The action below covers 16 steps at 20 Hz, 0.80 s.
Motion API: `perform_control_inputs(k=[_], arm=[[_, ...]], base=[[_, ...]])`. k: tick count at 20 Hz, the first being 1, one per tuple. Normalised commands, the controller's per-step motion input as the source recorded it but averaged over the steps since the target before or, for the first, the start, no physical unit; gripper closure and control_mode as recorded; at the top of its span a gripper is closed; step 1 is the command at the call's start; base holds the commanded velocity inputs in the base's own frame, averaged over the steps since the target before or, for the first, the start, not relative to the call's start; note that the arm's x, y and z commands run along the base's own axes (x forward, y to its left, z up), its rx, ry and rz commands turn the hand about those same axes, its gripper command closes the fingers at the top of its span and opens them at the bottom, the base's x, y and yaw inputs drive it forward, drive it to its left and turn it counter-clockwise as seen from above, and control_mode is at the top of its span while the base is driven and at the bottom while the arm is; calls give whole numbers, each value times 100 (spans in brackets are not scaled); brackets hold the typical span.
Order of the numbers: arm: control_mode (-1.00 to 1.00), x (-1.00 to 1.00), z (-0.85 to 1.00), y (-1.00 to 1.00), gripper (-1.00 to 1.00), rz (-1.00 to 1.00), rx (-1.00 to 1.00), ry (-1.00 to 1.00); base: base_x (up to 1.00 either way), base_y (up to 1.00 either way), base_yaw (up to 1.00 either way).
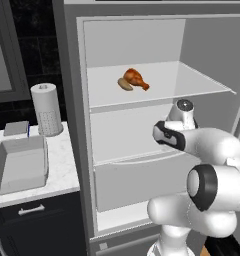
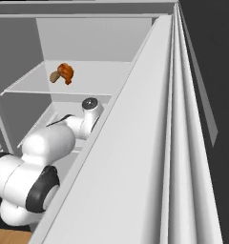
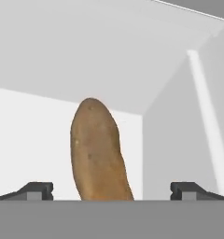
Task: Place one sweet potato and one chicken drumstick in each tupperware on the nearby counter, to pack two identical lunches.
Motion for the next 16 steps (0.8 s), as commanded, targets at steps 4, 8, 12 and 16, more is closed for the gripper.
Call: perform_control_inputs(k=[4,8,12,16], arm=[[-100,44,-24,0,-100,0,3,4],[-100,39,-21,0,-100,0,3,3],[-100,4,-24,0,-100,0,2,3],[-100,-42,-44,0,-100,-1,3,4]], base=[[0,0,0],[0,0,0],[0,0,0],[0,0,0]])
